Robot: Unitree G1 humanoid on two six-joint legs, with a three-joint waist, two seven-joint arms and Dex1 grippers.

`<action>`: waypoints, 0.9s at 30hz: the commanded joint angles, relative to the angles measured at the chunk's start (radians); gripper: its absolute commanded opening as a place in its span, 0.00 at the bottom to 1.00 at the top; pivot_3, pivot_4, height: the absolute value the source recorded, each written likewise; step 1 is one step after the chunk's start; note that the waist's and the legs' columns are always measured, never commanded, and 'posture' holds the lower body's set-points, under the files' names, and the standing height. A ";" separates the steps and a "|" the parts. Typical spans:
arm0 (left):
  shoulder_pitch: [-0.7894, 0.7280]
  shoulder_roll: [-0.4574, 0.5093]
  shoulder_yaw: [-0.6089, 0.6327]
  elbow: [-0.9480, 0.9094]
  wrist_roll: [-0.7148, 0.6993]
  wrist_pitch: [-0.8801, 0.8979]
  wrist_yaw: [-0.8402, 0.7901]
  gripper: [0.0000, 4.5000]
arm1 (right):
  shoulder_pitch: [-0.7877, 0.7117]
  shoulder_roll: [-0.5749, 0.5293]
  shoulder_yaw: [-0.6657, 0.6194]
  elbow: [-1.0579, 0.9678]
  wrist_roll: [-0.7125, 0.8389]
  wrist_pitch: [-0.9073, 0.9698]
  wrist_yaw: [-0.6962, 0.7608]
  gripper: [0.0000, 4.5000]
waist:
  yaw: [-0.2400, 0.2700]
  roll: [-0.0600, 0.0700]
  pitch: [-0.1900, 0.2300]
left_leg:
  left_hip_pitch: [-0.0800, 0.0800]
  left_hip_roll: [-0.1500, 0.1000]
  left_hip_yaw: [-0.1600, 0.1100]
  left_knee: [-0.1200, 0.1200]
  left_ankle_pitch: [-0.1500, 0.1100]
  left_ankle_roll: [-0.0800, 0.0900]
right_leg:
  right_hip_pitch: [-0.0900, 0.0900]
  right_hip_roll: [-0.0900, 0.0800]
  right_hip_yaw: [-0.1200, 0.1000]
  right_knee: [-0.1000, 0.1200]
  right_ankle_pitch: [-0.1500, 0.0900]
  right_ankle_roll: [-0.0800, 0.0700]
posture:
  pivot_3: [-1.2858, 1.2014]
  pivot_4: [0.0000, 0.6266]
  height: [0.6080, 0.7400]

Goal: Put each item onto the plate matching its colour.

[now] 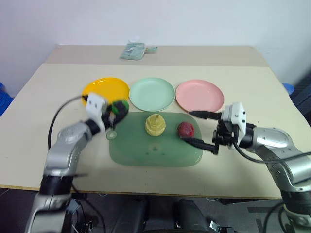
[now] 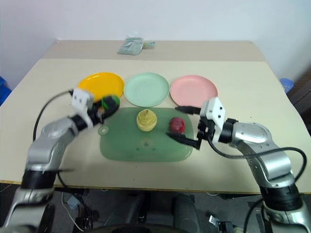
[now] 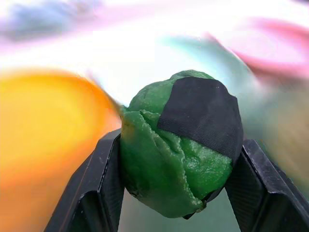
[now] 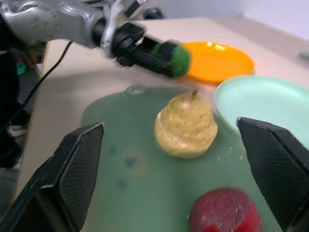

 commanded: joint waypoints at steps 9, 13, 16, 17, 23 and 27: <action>-0.417 -0.203 -0.050 0.689 0.178 -0.296 0.148 0.60 | -0.183 0.182 0.024 0.156 -0.208 -0.012 -0.321 1.00 | -0.015 -0.001 0.000 | -0.011 -0.001 0.001 0.004 0.001 -0.001 | -0.012 -0.001 0.001 0.003 0.000 0.001 | 0.52 0.24 1.00; -0.473 -0.224 -0.053 0.836 0.205 -0.372 0.162 0.60 | -0.214 0.230 0.021 0.169 -0.232 0.015 -0.400 1.00 | -0.025 -0.001 -0.001 | -0.014 -0.002 0.001 0.008 0.001 -0.001 | -0.015 -0.001 0.001 0.007 0.000 0.001 | 0.52 0.24 1.00; -0.499 -0.245 -0.049 0.899 0.201 -0.397 0.129 0.66 | -0.215 0.249 0.030 0.156 -0.234 0.023 -0.413 1.00 | -0.027 -0.001 -0.001 | -0.014 -0.002 0.001 0.009 0.001 -0.001 | -0.015 -0.002 0.001 0.009 0.000 0.001 | 0.52 0.24 1.00; -0.503 -0.252 -0.047 0.907 0.196 -0.399 0.117 0.73 | -0.212 0.253 0.033 0.150 -0.236 0.025 -0.414 1.00 | -0.027 -0.001 -0.001 | -0.014 -0.002 0.001 0.009 0.001 -0.001 | -0.016 -0.002 0.001 0.009 0.000 0.001 | 0.52 0.24 1.00; -0.456 -0.226 -0.026 0.768 0.153 -0.356 0.037 0.99 | -0.187 0.250 0.023 0.118 -0.232 0.034 -0.413 1.00 | -0.034 -0.001 -0.001 | -0.015 -0.003 0.001 0.009 0.001 -0.001 | -0.018 -0.002 0.001 0.014 0.000 0.001 | 0.52 0.24 1.00; -0.286 -0.129 -0.029 0.371 0.047 -0.162 -0.149 0.99 | -0.158 0.239 0.009 0.089 -0.218 0.051 -0.405 1.00 | -0.047 0.000 -0.001 | -0.016 -0.002 0.002 0.008 0.001 -0.001 | -0.021 -0.002 0.003 0.016 0.000 0.001 | 0.52 0.24 1.00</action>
